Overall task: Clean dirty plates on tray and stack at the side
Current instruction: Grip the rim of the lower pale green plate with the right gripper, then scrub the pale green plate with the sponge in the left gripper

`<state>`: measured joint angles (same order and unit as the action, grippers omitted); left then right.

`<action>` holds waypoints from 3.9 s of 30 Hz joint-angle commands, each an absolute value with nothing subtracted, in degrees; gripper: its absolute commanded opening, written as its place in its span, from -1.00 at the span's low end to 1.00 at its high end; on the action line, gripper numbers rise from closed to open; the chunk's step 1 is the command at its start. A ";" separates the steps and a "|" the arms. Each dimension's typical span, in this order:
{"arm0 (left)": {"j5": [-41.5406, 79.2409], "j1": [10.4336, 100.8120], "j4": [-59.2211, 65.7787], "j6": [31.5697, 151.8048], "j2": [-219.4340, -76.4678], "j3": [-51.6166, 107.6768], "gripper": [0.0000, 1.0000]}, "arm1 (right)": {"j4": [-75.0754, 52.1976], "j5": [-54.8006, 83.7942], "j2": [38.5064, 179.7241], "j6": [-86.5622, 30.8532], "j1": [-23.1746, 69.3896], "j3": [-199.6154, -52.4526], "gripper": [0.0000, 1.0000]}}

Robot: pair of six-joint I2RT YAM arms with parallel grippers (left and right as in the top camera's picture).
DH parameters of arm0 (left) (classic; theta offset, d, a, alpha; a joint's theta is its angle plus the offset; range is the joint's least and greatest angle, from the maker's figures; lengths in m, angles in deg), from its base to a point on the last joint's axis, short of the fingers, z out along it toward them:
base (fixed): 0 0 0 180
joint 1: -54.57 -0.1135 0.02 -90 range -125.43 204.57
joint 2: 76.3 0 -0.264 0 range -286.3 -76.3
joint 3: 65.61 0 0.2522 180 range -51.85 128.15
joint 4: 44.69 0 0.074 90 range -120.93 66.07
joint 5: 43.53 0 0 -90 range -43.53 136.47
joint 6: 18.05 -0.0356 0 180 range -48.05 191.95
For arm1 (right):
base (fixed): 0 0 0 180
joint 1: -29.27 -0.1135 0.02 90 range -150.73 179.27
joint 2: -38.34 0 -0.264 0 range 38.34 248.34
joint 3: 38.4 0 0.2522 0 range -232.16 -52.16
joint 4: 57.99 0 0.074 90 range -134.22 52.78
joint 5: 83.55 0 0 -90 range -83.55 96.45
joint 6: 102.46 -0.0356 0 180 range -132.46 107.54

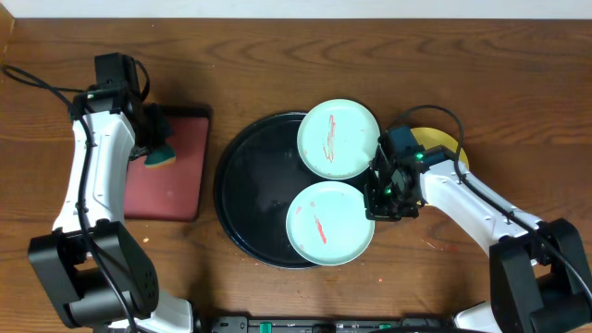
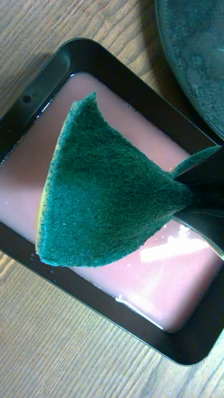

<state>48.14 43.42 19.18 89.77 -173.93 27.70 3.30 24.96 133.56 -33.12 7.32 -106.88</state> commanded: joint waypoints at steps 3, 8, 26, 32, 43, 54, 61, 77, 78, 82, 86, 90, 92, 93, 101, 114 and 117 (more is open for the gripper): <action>48.64 43.39 19.16 90.06 -174.37 28.10 -0.85 | 4.77 26.92 133.47 -33.89 5.55 -112.54 -0.97; 48.64 43.39 19.14 90.06 -174.37 28.10 -0.85 | 2.98 24.47 133.50 -38.15 1.22 -117.39 -0.98; 48.64 43.39 19.14 90.06 -174.37 28.10 -0.85 | -8.83 15.27 143.27 -49.95 -9.58 -119.25 -0.98; 48.64 43.39 19.11 90.06 -174.37 28.10 -0.85 | -7.56 15.29 143.24 -48.38 -10.45 -120.76 -0.98; 48.31 43.39 19.18 88.44 -174.23 28.23 -0.85 | -7.58 15.71 143.27 -47.50 -10.69 -120.80 -0.63; 41.69 49.47 21.78 86.43 -166.72 28.77 -0.85 | -8.89 17.50 146.24 -46.89 -9.71 -120.80 -0.73; 40.73 56.90 24.53 88.03 -167.81 27.46 -0.85 | -8.65 17.92 146.24 -46.87 -9.34 -120.80 -0.81; 38.02 64.70 25.91 98.08 -167.83 22.46 -0.85 | -4.28 18.90 148.82 -44.53 -7.94 -122.96 -0.61; 38.04 64.84 25.78 98.78 -167.83 21.95 -0.85 | -4.61 19.56 149.63 -44.51 -7.94 -122.98 -0.63; 38.04 65.01 25.32 100.62 -167.83 20.53 -0.85 | -5.02 20.91 150.35 -44.51 -7.22 -122.98 -0.82; 38.02 65.29 24.71 101.29 -167.83 19.51 -0.85 | -5.13 20.89 150.61 -44.53 -7.24 -122.98 -0.98; 37.87 67.26 22.24 104.00 -167.83 16.60 -0.85 | -5.22 20.89 150.76 -44.53 -7.24 -122.98 -0.98; 37.87 68.90 20.19 104.29 -167.90 14.46 -0.85 | -5.29 20.89 150.76 -44.55 -7.24 -122.98 -0.98; 37.87 69.78 19.03 104.77 -167.94 13.34 -0.85 | -5.31 20.89 150.76 -44.55 -7.24 -122.98 -0.98; 37.89 75.79 9.28 108.86 -169.97 4.45 -0.85 | -5.26 20.91 150.76 -44.55 -7.20 -122.98 -0.98; 20.88 77.69 0.84 105.29 -173.49 2.15 -0.85 | -5.29 20.91 150.76 -44.55 -7.18 -122.98 -0.98; 19.18 77.69 -2.00 102.82 -173.49 2.15 -0.85 | -5.26 20.91 150.76 -44.55 -7.18 -122.98 -0.98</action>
<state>27.24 77.21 -0.60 106.76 -172.62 2.81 -5.09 21.02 150.46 -44.88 -7.31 -123.12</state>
